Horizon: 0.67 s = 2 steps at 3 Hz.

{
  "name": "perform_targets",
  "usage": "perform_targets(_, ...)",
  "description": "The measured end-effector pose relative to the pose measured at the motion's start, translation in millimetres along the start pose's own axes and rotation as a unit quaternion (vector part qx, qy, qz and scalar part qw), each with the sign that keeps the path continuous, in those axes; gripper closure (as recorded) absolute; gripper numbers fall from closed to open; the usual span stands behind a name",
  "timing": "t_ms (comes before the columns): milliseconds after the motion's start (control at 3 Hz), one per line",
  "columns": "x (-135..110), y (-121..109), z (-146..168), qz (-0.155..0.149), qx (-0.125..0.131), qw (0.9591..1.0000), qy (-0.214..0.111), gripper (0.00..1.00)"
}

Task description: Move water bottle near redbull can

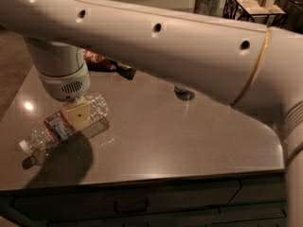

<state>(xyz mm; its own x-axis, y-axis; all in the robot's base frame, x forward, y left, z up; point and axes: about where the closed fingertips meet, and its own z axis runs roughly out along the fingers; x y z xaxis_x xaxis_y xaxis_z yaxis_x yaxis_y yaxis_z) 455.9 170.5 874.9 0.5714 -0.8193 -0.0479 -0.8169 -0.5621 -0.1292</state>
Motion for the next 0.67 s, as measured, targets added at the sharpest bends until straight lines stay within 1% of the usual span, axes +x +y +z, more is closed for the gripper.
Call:
perform_targets(333, 14, 9, -29, 0.038, 0.031, 0.9986, 0.02, 1.0)
perform_targets(667, 42, 26, -55, 0.093, 0.055, 0.9935, 0.037, 1.0)
